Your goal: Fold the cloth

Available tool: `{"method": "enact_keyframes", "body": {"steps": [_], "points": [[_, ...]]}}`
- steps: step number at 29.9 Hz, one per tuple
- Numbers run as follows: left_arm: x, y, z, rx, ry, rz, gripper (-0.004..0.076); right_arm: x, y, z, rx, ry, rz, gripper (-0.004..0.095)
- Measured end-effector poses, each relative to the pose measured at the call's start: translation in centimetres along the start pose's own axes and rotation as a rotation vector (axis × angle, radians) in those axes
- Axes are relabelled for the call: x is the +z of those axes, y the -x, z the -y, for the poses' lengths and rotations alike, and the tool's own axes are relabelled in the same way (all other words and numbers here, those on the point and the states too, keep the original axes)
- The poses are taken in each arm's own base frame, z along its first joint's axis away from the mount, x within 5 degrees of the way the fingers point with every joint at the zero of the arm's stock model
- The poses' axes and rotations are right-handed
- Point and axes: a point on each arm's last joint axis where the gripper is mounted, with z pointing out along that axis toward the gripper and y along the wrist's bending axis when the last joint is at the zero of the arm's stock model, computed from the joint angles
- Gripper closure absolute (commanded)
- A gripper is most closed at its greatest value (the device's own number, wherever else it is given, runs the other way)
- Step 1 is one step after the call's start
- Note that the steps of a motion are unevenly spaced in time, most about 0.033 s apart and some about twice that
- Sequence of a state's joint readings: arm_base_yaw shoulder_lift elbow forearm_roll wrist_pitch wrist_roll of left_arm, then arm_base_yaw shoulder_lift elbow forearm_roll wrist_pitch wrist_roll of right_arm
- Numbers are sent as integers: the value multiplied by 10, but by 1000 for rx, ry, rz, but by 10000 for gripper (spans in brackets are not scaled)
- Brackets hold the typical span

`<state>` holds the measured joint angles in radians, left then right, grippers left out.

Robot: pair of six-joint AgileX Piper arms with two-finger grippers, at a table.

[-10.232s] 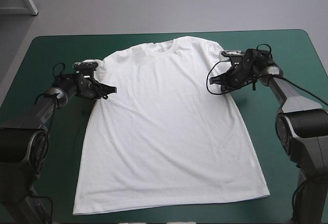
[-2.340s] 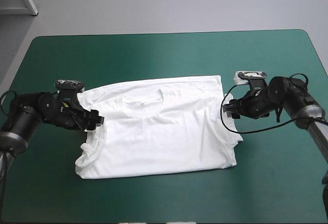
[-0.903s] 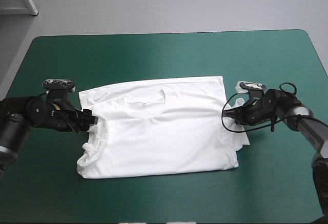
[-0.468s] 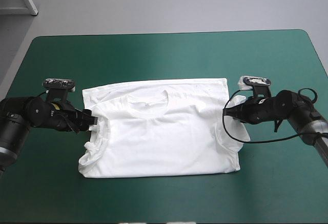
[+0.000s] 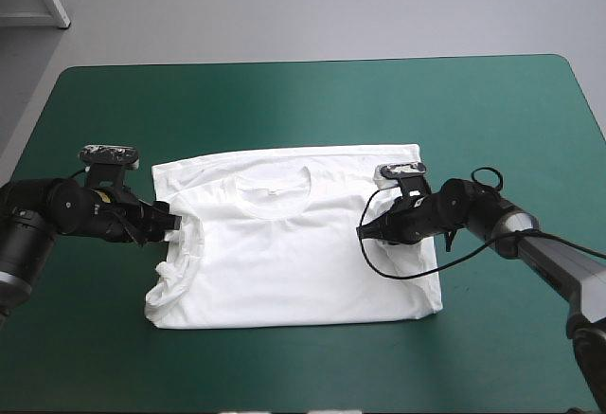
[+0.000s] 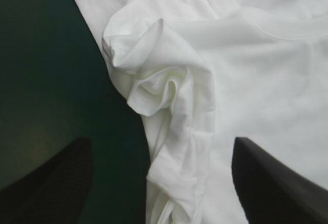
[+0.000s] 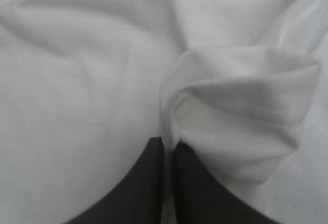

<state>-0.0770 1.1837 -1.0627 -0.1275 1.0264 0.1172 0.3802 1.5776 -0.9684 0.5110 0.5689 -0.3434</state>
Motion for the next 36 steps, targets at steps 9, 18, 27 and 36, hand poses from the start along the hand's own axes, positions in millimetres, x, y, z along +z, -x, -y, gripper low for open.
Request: {"method": "enact_keyframes", "body": {"steps": [9,18,27,36], "points": [[0,0,0,-1,-1,-1,178,-6,2,-3,-23,-2,25,322],[0,-9,1,1,-9,-99,178,-73,-3,-18,-41,-34,24,330],[-5,-28,-1,15,14,-198,178,-108,-40,-16,-2,-129,-237,352],[11,-83,1,1,2,-303,178,-122,-62,-18,17,-136,-273,356]]}}
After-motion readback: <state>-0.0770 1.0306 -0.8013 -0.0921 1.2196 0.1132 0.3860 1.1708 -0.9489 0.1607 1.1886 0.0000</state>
